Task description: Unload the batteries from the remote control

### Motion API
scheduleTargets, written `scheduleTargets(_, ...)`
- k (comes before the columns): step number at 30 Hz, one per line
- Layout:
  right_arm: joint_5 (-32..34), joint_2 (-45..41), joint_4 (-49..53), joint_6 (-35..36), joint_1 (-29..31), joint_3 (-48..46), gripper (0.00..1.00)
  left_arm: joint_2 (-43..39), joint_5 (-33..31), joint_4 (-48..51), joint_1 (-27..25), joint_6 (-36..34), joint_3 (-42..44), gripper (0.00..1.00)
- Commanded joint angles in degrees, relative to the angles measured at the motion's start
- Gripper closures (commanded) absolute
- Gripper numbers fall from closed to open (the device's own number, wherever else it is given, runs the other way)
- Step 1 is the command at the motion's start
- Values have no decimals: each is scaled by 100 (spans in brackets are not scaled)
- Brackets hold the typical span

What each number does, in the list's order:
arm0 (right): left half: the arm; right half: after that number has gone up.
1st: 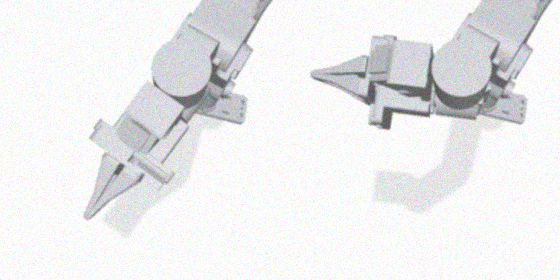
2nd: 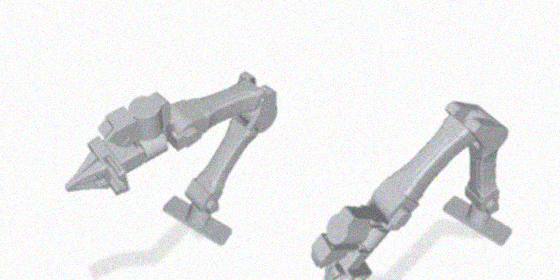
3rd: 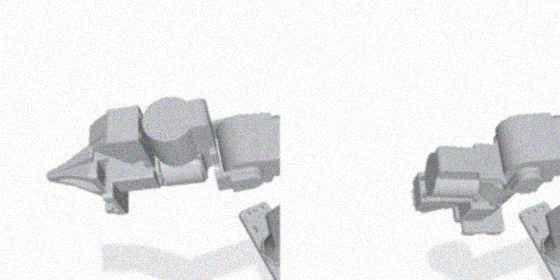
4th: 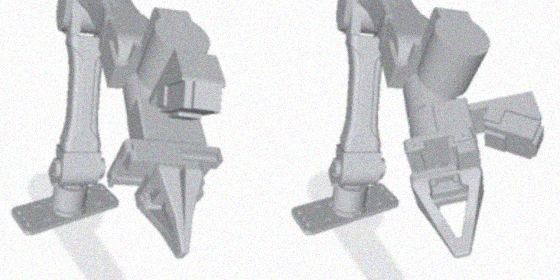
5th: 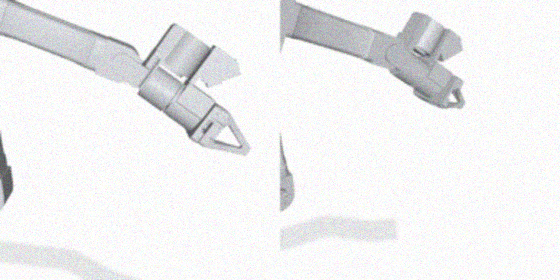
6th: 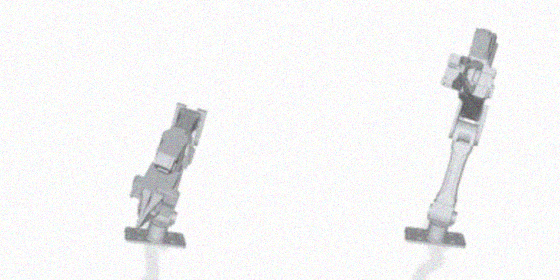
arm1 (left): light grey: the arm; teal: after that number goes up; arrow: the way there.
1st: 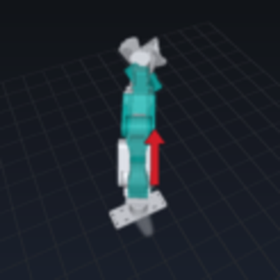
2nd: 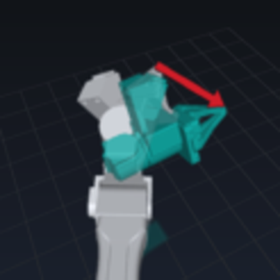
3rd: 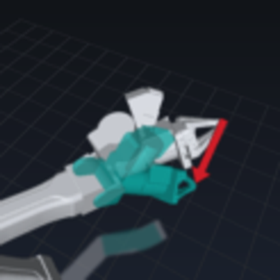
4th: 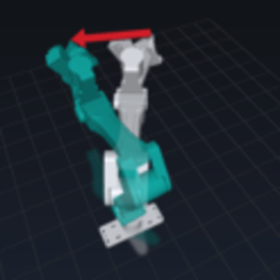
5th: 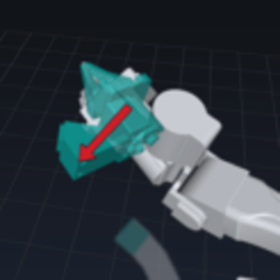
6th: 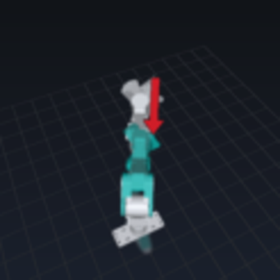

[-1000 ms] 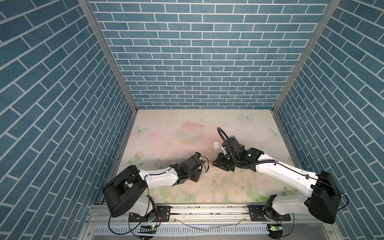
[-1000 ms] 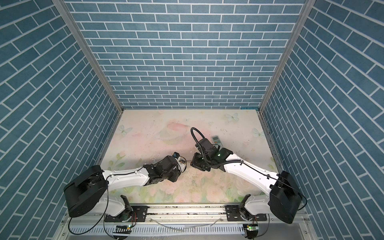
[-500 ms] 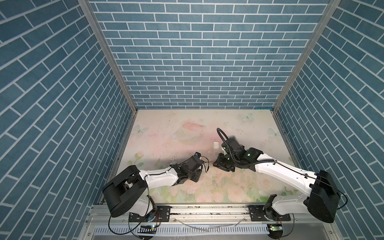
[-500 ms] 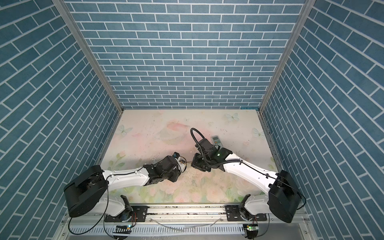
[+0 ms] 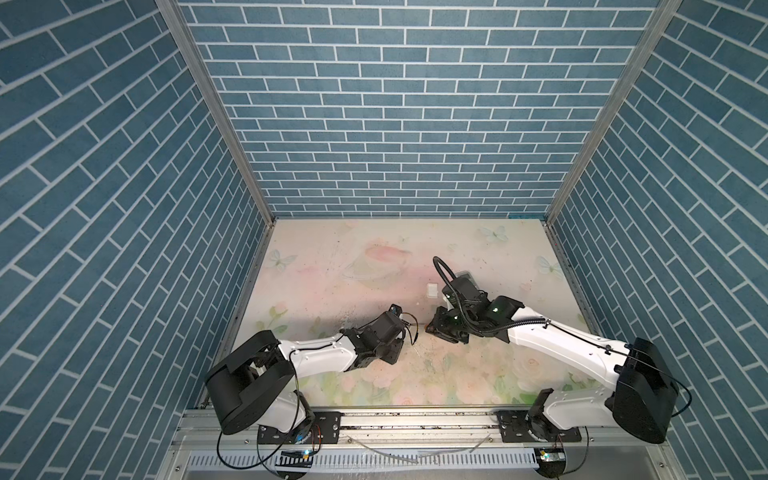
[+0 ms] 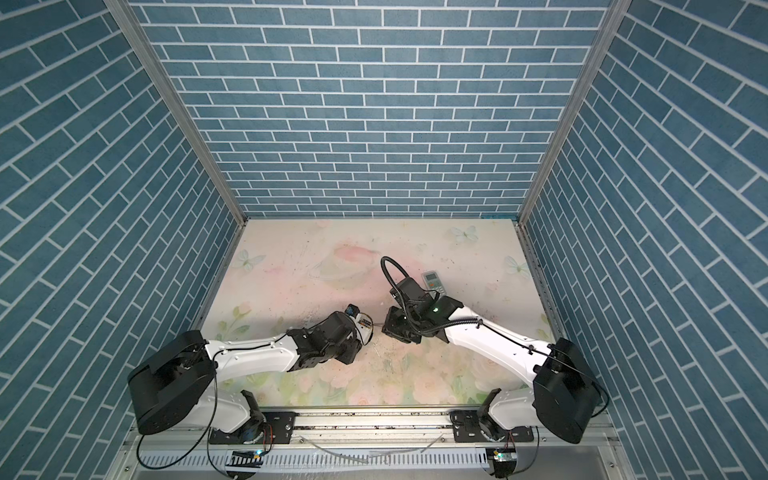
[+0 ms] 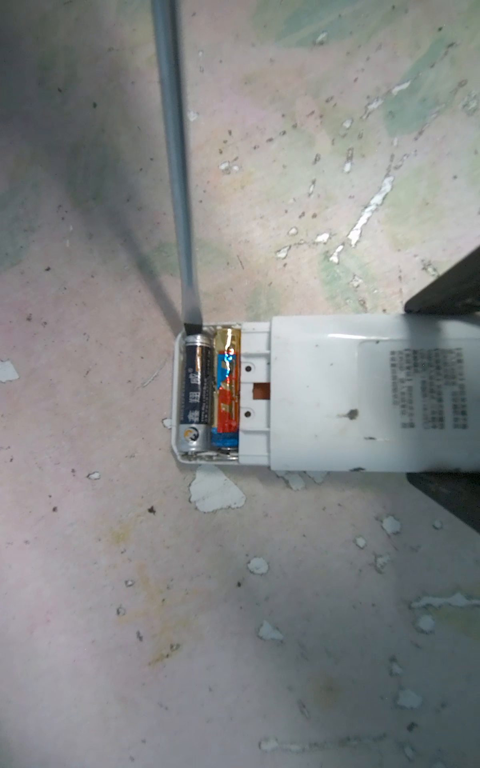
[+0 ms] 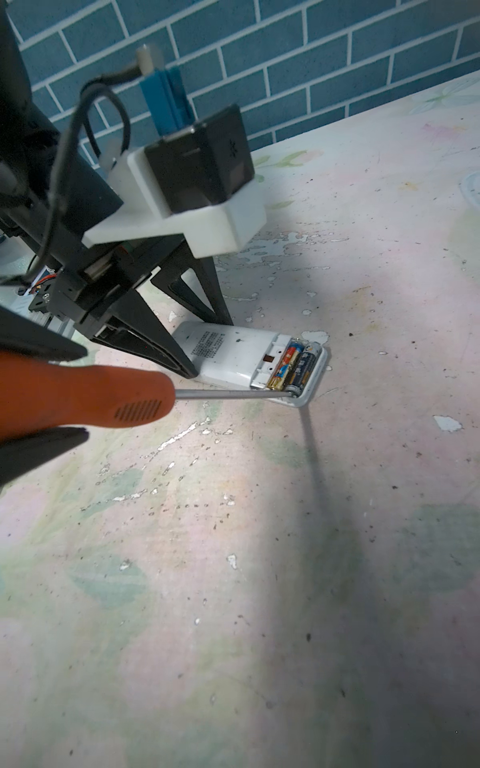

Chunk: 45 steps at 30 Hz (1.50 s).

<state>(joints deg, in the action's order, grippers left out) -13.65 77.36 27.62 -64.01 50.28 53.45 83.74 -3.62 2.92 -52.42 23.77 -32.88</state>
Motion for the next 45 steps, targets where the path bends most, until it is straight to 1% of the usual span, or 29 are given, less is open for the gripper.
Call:
scheduleTargets(1, -67, 172, -271, 117, -13, -141, 100, 445, 792, 469, -160, -45, 230, 84)
scheduleTargets(18, -706, 194, -1382, 125, 16, -247, 100, 702, 932, 403, -167, -171, 63, 86)
scheduleTargets(23, -892, 174, -1787, -4, 9, -371, 100, 697, 944, 362, -184, -172, 75, 86)
scheduleTargets(32, -1113, 113, -2108, -241, -14, -572, 100, 709, 919, 358, -214, -171, 78, 87)
scheduleTargets(36, -985, 13, -1683, -122, -17, -486, 100, 702, 890, 383, -208, -148, 85, 87)
scheduleTargets(39, -637, -2, -596, 349, 19, -54, 100, 706, 856, 422, -210, -118, 88, 88)
scheduleTargets(41, -461, -2, -99, 573, 33, 165, 100, 728, 829, 432, -215, -77, 87, 88)
scheduleTargets(45, -328, 16, 299, 742, 51, 371, 100, 765, 784, 457, -213, -13, 80, 89)
